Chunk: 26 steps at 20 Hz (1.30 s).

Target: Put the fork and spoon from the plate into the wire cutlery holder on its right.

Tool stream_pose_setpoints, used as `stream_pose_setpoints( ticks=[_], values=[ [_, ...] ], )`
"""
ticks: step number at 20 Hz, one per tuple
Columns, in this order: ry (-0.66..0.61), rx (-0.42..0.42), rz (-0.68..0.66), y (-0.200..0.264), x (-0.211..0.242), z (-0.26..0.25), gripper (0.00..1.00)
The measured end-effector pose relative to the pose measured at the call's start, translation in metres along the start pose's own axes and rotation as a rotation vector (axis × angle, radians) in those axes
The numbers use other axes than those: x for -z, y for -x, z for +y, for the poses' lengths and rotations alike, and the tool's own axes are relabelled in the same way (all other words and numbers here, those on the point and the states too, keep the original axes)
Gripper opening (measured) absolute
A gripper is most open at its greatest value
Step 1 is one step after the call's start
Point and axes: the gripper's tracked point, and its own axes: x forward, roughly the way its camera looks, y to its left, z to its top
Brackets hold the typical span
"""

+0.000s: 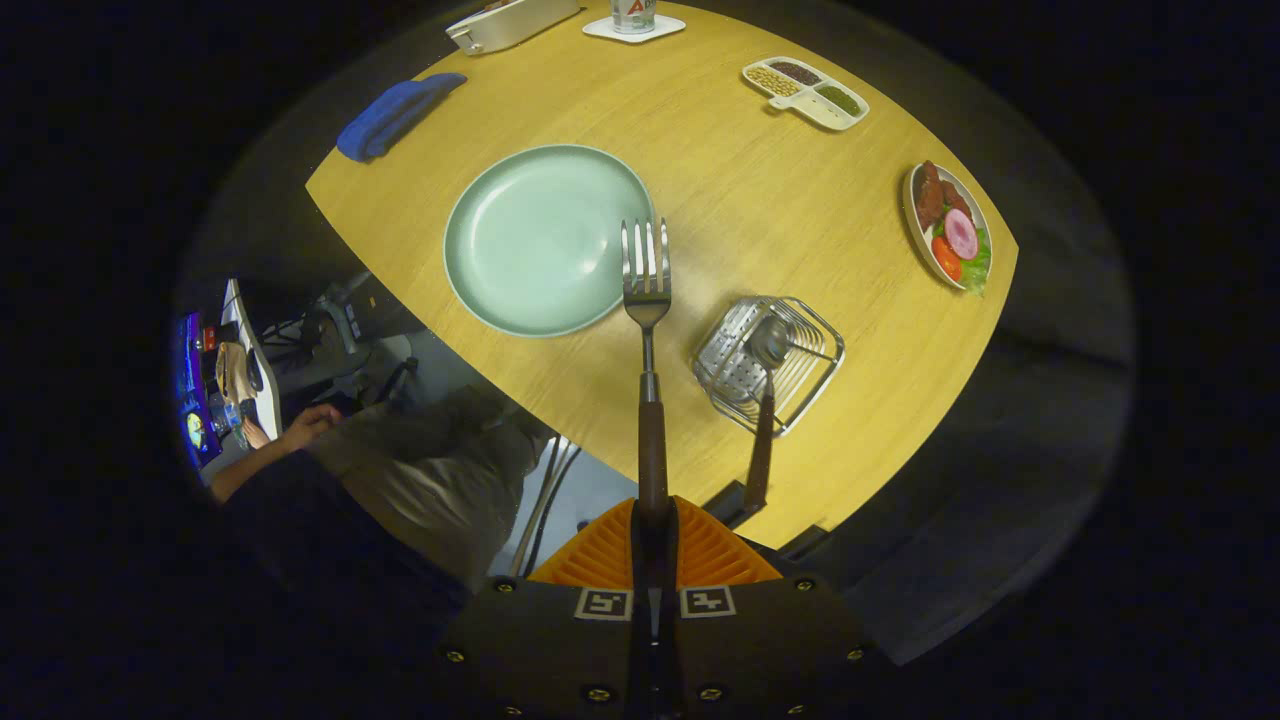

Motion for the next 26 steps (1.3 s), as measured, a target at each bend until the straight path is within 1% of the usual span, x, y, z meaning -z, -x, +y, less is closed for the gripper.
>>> stream_pose_setpoints(
  ticks=[3, 5, 9, 12, 19, 21, 23, 26],
  values=[
    [-0.014, 0.028, 0.061, 0.001, 0.023, -0.025, 0.03],
    [-0.036, 0.021, 0.098, -0.004, 0.036, -0.034, 0.03],
    [-0.066, 0.030, 0.156, -0.017, 0.043, -0.055, 0.03],
    [-0.051, 0.017, 0.197, -0.024, 0.039, -0.062, 0.03],
    [0.058, 0.062, 0.357, -0.031, 0.016, -0.084, 0.03],
    [0.071, 0.071, 0.391, -0.034, 0.005, -0.083, 0.03],
    [0.088, 0.060, 0.438, -0.036, -0.002, -0.082, 0.03],
    [0.120, 0.072, 0.471, -0.038, -0.013, -0.081, 0.03]
  ],
)
